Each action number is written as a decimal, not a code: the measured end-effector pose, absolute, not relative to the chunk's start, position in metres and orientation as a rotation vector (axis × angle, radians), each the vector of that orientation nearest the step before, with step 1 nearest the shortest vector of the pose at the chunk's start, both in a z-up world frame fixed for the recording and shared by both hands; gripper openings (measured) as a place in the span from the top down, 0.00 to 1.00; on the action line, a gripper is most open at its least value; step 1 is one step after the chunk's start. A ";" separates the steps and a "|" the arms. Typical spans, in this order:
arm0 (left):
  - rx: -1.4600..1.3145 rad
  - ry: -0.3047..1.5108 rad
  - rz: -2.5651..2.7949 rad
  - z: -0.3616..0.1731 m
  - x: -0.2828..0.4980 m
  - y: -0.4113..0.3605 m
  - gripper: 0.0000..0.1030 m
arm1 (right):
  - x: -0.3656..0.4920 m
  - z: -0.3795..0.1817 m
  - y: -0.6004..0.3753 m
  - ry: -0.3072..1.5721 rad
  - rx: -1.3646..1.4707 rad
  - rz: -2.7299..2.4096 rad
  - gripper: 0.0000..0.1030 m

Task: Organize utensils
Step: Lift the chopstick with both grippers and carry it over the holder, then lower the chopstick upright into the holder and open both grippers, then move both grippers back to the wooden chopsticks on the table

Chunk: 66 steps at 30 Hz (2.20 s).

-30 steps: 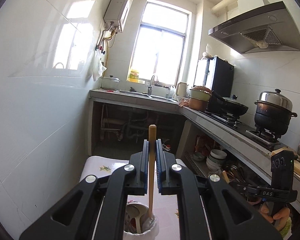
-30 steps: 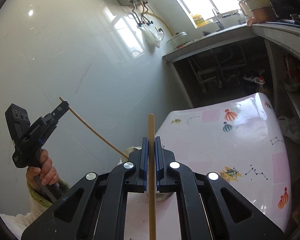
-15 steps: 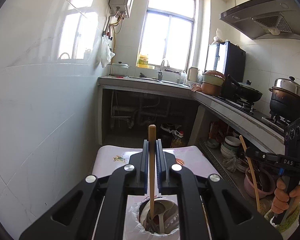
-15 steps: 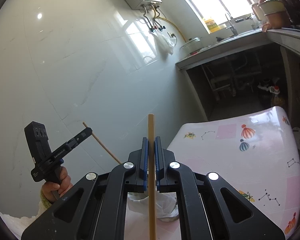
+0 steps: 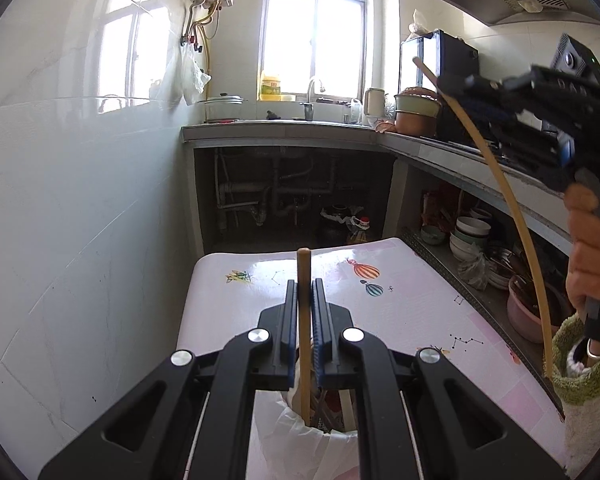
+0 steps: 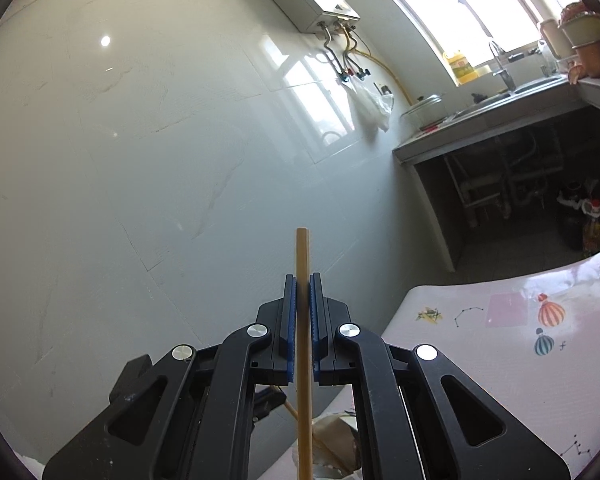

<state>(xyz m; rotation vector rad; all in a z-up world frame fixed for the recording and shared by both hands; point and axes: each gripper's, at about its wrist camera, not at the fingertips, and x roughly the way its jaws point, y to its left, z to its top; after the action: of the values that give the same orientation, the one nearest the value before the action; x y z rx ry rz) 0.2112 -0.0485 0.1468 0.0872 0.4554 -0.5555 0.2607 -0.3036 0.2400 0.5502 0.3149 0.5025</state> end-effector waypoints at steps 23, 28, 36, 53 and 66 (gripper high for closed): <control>0.009 0.488 -0.550 0.123 0.209 -0.013 0.92 | 0.316 0.175 -0.222 0.454 0.339 0.486 0.96; 0.005 0.498 -0.537 0.124 0.212 -0.013 0.86 | 0.300 0.161 -0.216 0.483 0.275 0.490 0.96; -0.037 0.491 -0.513 0.124 0.201 0.002 0.69 | 0.278 0.144 -0.208 0.539 0.148 0.468 0.95; -0.038 0.475 -0.467 0.121 0.122 0.009 0.37 | 0.183 0.157 -0.271 0.482 0.213 0.347 0.71; 0.024 0.599 -0.759 0.071 0.087 -0.090 0.25 | 0.102 0.018 -0.362 0.818 0.454 0.039 0.75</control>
<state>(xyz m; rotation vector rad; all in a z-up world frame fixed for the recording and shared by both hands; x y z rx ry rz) 0.0866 -0.0898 0.0710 0.0240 0.5992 -0.7592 0.1023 -0.3623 0.0182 0.4539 0.8181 0.0385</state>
